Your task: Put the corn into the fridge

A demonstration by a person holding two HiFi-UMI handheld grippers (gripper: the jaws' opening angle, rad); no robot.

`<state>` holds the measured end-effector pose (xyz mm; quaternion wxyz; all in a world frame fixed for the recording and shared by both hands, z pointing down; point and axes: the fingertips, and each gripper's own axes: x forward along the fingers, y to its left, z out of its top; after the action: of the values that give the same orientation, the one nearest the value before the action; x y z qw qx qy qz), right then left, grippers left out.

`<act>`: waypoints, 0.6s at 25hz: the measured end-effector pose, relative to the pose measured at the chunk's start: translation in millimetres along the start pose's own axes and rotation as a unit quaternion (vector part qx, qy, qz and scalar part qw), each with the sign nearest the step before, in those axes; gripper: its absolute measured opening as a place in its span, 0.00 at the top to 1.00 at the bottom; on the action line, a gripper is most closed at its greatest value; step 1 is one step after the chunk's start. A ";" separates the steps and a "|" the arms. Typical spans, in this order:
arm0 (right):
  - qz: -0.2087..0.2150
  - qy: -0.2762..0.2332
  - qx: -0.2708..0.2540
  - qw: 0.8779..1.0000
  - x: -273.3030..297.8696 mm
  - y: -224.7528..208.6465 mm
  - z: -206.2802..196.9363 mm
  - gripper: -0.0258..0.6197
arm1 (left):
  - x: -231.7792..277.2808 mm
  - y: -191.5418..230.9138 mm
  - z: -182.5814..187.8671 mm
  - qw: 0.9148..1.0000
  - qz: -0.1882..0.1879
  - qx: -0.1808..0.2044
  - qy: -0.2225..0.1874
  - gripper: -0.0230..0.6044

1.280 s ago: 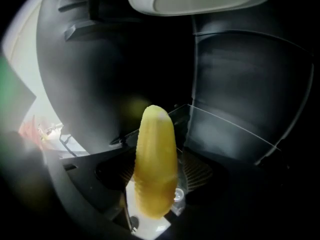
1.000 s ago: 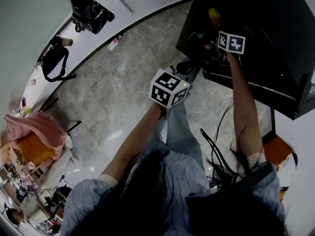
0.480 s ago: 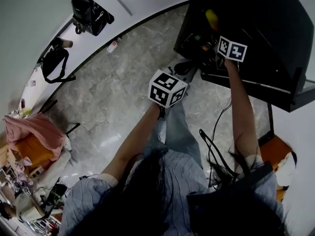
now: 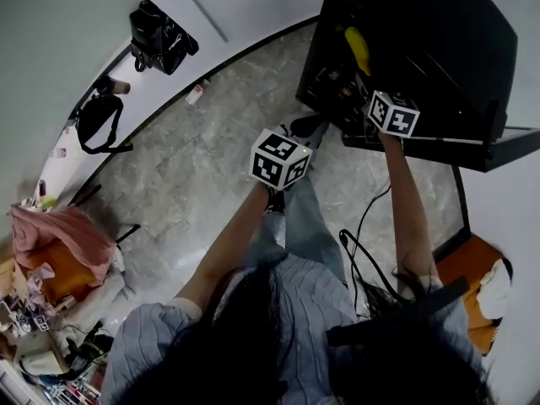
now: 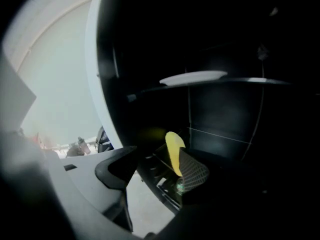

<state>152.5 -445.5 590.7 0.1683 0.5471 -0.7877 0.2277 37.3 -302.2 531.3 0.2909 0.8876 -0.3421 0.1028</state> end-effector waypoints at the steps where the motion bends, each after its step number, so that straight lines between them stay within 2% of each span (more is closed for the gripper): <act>1: 0.003 -0.005 0.006 1.000 -7.4 5.3 1.3 0.54 | -3.6 -1.4 -0.2 1.000 -0.001 0.001 0.001 0.95; 5: 0.030 -0.029 0.030 0.999 -34.5 31.4 9.1 0.54 | -17.0 -10.5 0.5 1.000 -0.008 0.011 0.001 0.95; 10: 0.024 -0.047 0.025 0.998 -66.4 50.8 14.5 0.55 | -34.3 -22.3 7.2 1.000 -0.008 0.024 -0.015 0.95; 15: 0.042 -0.066 0.062 0.995 -99.1 77.7 23.3 0.59 | -52.7 -37.0 15.4 0.999 -0.015 0.035 -0.027 0.95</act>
<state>113.3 -357.2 506.6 0.0724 0.5367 -0.8038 0.2462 22.4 -260.4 482.2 0.2518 0.9048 -0.3324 0.0866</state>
